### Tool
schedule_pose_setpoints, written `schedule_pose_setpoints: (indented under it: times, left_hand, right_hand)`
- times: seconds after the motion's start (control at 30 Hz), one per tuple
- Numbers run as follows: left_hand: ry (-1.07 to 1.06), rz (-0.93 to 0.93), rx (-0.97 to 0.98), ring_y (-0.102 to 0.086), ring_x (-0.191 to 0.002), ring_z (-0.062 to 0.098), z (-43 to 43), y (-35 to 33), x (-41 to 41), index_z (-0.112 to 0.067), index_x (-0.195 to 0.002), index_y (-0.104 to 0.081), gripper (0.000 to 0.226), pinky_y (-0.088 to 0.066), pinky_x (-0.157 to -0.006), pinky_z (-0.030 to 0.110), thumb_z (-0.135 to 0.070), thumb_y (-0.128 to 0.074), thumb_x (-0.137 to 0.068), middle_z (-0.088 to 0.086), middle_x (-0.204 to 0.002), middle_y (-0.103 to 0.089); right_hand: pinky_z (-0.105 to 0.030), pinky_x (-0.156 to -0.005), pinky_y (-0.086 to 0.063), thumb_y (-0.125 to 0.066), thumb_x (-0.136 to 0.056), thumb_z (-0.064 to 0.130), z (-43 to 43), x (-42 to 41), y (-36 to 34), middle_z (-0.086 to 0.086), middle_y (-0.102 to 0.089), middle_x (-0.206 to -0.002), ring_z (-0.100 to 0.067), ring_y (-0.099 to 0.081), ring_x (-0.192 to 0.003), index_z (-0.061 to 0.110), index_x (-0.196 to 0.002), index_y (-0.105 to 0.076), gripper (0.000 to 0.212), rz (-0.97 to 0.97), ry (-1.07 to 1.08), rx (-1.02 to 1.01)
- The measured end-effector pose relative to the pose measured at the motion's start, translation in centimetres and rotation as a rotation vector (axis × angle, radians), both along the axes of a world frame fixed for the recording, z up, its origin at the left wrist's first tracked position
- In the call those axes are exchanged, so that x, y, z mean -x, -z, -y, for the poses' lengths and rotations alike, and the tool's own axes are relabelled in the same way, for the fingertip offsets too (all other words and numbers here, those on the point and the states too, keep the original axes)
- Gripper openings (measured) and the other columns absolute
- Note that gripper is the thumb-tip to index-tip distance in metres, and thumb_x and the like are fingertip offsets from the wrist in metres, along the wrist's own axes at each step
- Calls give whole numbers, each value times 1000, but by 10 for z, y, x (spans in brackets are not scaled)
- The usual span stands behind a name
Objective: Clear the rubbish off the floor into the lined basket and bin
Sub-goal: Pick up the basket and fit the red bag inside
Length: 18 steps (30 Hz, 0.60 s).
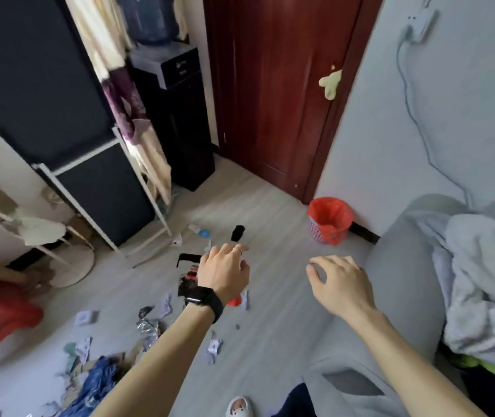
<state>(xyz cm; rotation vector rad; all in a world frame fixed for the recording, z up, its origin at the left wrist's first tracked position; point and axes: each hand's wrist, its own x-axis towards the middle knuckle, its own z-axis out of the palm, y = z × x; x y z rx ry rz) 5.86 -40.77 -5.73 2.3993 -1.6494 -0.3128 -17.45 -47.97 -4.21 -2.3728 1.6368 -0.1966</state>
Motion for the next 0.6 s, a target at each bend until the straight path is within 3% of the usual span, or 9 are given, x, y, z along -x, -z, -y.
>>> schedule_pose_setpoints:
  times: [0.3,0.6]
  left_hand:
    - [220,-9,-119,-51,-117,21,193,34,5,-36,-134,-53,46,-41,-95,37,-28,-39,-90,-10,-133,-57]
    - [208,-92,-290,-47,-127,20,386,84,7,-35,-133,-54,44,-38,-105,40,-29,-39,-92,-12,-139,-53]
  right_hand:
    - [-34,-88,-44,-45,-95,49,153,14,43,13,-67,-119,-22,-54,-112,39,-120,-63,33,-29,205,-61]
    - [-32,-87,-47,-46,-94,44,349,21,85,12,-67,-120,-22,-56,-113,37,-116,-65,30,-151,196,-186]
